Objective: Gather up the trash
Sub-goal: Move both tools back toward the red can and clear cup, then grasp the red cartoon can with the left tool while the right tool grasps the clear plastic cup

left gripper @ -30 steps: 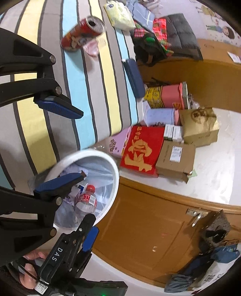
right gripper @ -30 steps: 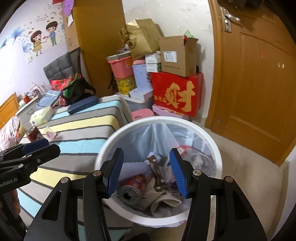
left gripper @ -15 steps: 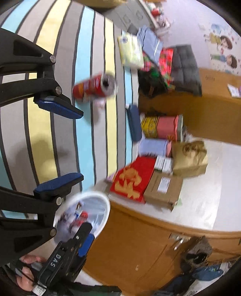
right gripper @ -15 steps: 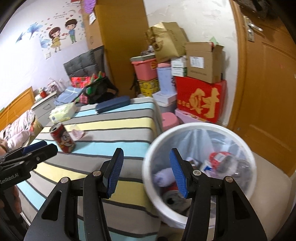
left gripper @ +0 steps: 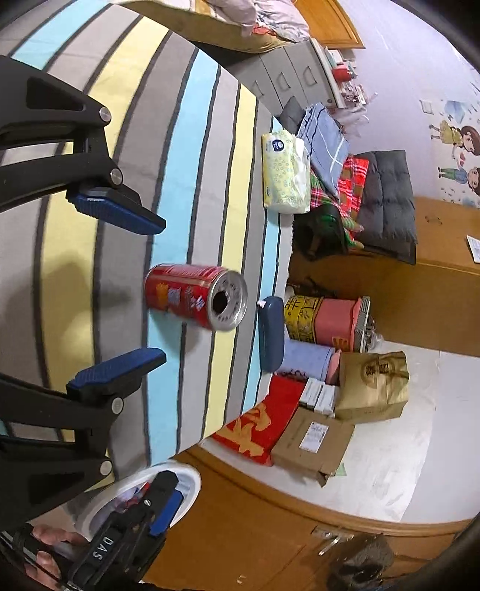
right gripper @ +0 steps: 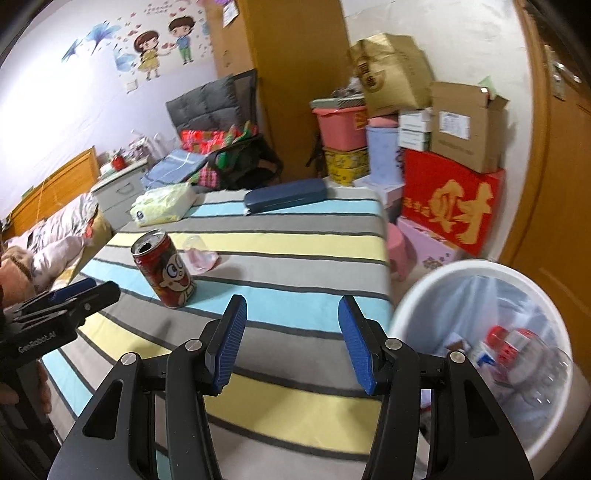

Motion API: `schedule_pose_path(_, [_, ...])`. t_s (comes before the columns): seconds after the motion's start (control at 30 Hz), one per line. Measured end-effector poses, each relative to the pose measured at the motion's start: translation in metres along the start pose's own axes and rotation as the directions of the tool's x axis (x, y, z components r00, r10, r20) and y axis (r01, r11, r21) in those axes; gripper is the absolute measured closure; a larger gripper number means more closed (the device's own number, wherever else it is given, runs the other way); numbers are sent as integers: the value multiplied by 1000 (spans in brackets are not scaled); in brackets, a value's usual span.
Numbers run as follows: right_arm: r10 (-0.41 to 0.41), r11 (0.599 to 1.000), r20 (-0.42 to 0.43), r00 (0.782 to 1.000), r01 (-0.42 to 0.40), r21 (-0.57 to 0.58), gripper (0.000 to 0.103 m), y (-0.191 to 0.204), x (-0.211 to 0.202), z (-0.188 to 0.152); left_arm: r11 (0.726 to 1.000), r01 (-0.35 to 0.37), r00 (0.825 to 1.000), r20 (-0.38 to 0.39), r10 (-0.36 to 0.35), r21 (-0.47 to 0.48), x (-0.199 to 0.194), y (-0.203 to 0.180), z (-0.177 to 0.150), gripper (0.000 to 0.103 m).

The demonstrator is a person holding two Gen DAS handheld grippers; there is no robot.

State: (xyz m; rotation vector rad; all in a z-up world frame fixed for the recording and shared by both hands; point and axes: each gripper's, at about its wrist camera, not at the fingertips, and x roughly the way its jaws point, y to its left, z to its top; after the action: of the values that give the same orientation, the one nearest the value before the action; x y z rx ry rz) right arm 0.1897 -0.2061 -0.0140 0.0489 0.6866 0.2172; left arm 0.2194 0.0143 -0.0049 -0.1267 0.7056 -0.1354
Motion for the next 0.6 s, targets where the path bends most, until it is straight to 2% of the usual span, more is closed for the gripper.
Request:
schedule_pose_path(0.07, [4,1000,-11,1000,-5,-15,50,2,10,5,1000,-6,1000,-12,6,3,11,1,2,34])
schedule_pose_path(0.23, [33,999,-35,999,-34,-20,50,2,30,16,999,-2,1000,-31,3,33,42,-3,12,34])
schedule_pose_path(0.47, [59,997,-64,996,-62,-36,50,6,52,24,998,-32,997,-72,36,54,78,-1,21,34])
schedule_pose_path(0.6, [73,997,-82,994,-75,-25,50,9,62,27,999,-15,998,-62,18,39,82,7,22,37])
